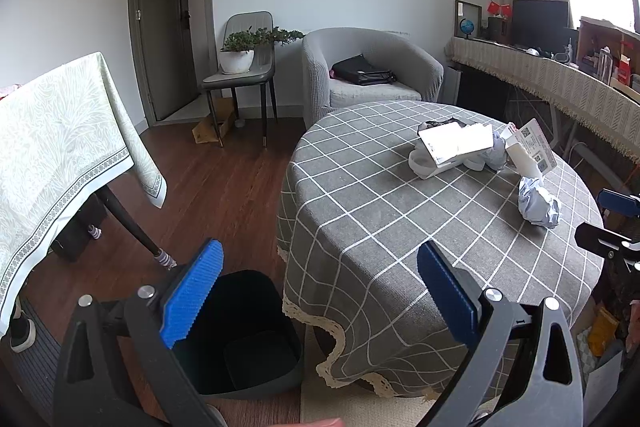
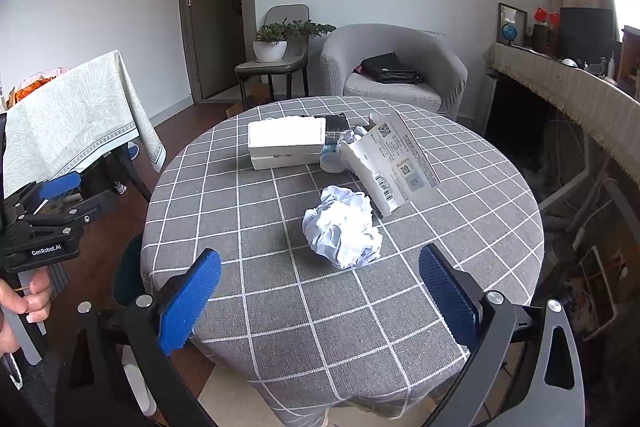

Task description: Collect trash

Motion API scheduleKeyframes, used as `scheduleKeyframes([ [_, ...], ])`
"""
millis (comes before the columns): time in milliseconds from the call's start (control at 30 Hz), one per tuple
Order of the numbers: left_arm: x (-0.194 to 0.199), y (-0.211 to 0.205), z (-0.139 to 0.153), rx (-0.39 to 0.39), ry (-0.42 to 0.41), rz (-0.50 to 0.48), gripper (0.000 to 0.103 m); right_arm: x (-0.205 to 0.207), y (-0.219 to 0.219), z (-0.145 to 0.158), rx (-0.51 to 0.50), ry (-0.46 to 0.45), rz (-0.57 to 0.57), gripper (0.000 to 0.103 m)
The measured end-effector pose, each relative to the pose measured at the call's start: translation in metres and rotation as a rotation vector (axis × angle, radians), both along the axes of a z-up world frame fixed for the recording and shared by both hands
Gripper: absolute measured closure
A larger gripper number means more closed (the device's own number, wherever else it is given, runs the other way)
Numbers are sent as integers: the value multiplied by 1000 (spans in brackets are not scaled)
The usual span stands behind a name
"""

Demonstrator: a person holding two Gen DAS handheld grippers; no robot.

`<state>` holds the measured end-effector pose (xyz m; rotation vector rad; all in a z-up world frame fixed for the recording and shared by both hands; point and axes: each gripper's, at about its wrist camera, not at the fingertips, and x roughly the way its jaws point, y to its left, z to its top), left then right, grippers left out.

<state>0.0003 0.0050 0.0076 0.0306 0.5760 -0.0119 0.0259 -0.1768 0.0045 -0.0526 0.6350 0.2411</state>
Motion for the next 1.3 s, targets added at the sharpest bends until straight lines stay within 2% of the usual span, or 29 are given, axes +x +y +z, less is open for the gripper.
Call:
scheduleKeyframes([
  [1300, 1, 0, 0, -8, 5, 1, 4, 2, -1, -3, 3, 3, 3, 3],
])
